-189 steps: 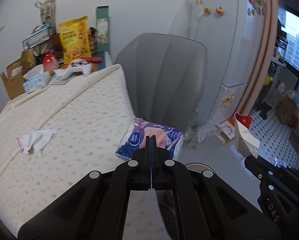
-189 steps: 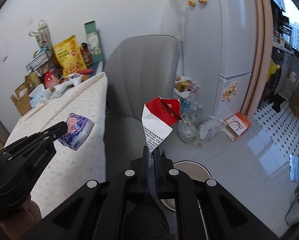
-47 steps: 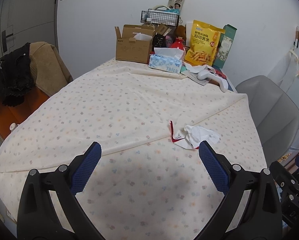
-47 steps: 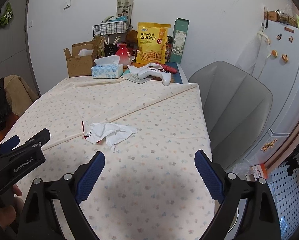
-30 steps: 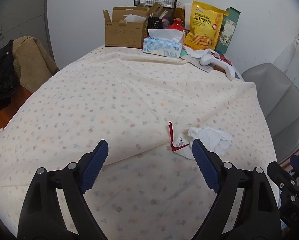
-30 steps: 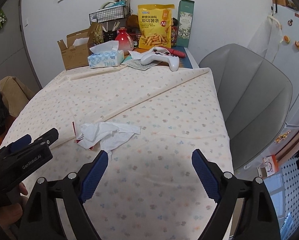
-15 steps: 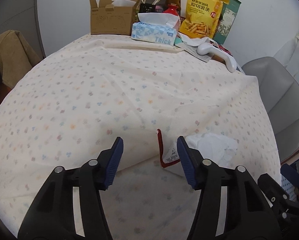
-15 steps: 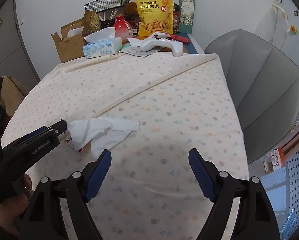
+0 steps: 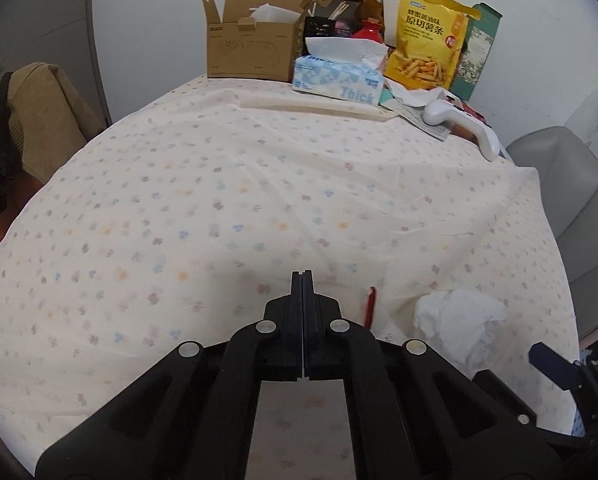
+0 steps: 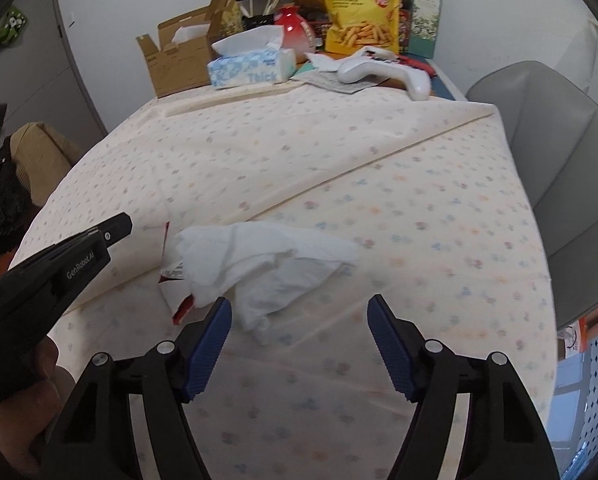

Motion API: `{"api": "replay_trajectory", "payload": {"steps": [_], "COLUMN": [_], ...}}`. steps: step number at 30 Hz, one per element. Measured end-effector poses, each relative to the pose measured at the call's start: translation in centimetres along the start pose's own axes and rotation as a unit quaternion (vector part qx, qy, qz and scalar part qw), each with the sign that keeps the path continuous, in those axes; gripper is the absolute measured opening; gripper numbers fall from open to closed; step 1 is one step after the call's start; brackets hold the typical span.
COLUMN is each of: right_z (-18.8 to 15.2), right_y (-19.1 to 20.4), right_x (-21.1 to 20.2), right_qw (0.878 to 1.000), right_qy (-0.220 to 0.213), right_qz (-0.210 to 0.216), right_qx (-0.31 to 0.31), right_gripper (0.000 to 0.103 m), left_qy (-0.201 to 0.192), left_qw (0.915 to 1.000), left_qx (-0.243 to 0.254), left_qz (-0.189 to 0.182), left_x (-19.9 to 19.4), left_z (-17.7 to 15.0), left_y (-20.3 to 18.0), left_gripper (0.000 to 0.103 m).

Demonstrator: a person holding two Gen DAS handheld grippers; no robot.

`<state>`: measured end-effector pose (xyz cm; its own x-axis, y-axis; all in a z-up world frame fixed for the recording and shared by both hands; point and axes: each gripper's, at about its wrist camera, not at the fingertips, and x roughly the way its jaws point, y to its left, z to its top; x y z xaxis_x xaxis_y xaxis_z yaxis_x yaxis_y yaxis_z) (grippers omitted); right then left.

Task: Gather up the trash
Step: 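Grasp the crumpled white tissue with the right tool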

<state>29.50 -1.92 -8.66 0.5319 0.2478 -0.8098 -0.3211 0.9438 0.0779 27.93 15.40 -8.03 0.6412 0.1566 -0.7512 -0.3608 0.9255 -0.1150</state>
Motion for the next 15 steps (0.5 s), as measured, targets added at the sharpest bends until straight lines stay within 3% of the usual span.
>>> {"api": "replay_trajectory", "payload": {"steps": [1,5,6,8,11,12,15], "right_z": [-0.1,-0.5,-0.5,-0.5,-0.4,-0.5,-0.7], "right_y": [0.5,0.9,0.9,0.5,-0.6,-1.0,-2.2], "right_x": [0.4,1.3,1.4,1.2,0.6,0.4,-0.3], "right_qw": [1.000,1.000,1.000,1.000,1.000,1.000,1.000], "right_qy": [0.004,0.015,0.019,0.018,0.011,0.010,0.004], "right_qz": [0.004,0.007,0.009,0.013,0.004,0.001,-0.010], "right_qx": [-0.006,-0.014,-0.015,-0.011,0.000,0.003,0.015], "right_gripper": [0.062,0.021,0.015,0.009,0.007,0.007,0.006], "left_qy": [0.000,0.009,0.006,0.005,0.003,0.002,0.009], "left_qw": [1.0000,0.9995,0.9994,0.9993,0.9989,0.9989,0.9986], "left_qx": [-0.004,-0.018,-0.019,-0.019,-0.011,-0.007,0.010], "left_qz": [-0.004,-0.026,-0.028,-0.033,-0.045,-0.047,-0.051], "left_x": [0.0,0.2,0.1,0.0,0.1,0.1,0.7], "left_z": [0.0,-0.1,-0.1,0.0,0.0,0.0,-0.3], "left_y": [0.3,0.9,0.8,0.5,-0.7,-1.2,-2.6], "left_gripper": [0.001,0.001,0.002,0.007,0.037,0.042,0.046]}}
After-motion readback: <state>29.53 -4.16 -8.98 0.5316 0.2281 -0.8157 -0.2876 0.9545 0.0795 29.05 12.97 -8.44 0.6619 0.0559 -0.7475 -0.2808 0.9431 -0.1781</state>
